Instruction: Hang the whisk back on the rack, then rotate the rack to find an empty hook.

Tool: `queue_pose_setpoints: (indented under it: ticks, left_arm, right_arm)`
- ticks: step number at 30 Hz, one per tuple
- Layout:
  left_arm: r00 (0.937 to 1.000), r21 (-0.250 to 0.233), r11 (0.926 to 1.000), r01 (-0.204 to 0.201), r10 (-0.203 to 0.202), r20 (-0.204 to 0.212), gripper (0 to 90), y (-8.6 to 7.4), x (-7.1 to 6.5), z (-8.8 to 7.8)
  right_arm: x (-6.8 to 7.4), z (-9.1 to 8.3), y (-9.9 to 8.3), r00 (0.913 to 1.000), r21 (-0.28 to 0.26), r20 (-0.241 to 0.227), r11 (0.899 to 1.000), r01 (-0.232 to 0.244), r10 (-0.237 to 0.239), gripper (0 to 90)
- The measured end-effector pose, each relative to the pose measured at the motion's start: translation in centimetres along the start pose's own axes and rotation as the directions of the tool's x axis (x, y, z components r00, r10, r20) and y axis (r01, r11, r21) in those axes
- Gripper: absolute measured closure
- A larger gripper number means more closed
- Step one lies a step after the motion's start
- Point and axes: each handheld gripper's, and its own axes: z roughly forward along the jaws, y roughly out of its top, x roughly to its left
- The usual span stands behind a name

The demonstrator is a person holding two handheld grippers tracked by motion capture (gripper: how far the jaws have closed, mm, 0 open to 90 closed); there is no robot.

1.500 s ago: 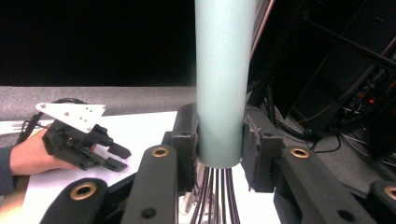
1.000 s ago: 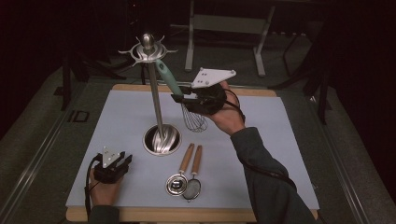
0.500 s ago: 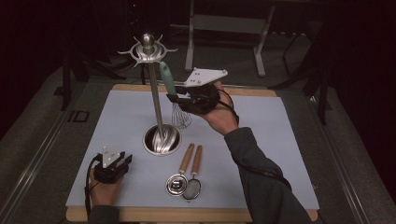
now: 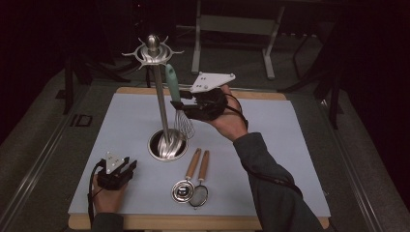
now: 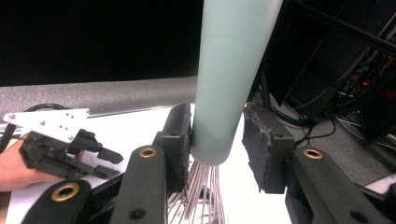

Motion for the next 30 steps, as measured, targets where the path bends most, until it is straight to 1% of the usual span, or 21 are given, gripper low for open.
queue_pose_setpoints:
  ticks: [4,8,10,13,15,17,20,27,30]
  left_arm:
    - [1.0,-0.001,1.0,0.001,-0.001,0.0,66.0,0.0,0.0,0.0]
    - [1.0,-0.002,1.0,0.003,-0.003,0.0,65.9,0.0,0.0,0.0]
    - [1.0,0.0,1.0,0.002,-0.002,0.0,65.9,0.0,0.0,0.0]
    - [1.0,-0.002,1.0,0.003,-0.003,-0.001,65.9,0.0,0.0,0.0]
    - [1.0,-0.001,1.0,0.003,-0.003,-0.001,65.9,0.0,0.0,0.0]
    - [1.0,0.0,1.0,0.003,-0.003,-0.001,65.9,0.0,0.0,0.0]
    - [1.0,-0.001,1.0,0.004,-0.004,-0.001,65.9,0.0,0.0,0.0]
    - [1.0,-0.002,1.0,0.004,-0.004,-0.005,65.5,0.0,0.0,0.0]
    - [0.9999,-0.002,1.0,0.006,-0.006,-0.009,64.3,0.0,0.0,0.0]
  right_arm:
    - [0.1,-0.2,-0.2,0.9999,0.005,-0.014,1.0,0.006,-0.006,59.0]
    - [0.1,-0.1,-0.6,0.9999,0.026,-0.013,1.0,0.011,-0.011,59.0]
    - [0.0,-0.2,-0.7,0.9998,0.028,-0.015,1.0,0.012,-0.012,59.0]
    - [0.0,-0.2,-1.0,0.9996,0.044,-0.018,0.999,0.023,-0.022,58.9]
    - [0.0,-0.2,-1.1,0.9993,0.053,-0.016,0.998,0.033,-0.032,59.2]
    - [0.0,-0.4,-1.3,0.9991,0.062,-0.003,0.997,0.043,-0.043,59.7]
    - [-0.1,-0.8,-1.6,0.9988,0.07,0.001,0.996,0.049,-0.049,60.1]
    - [-0.4,-1.8,-2.5,0.9966,0.129,0.005,0.988,0.081,-0.083,60.7]
    - [-0.6,-2.2,-2.9,0.9962,0.152,0.01,0.985,0.084,-0.087,60.7]
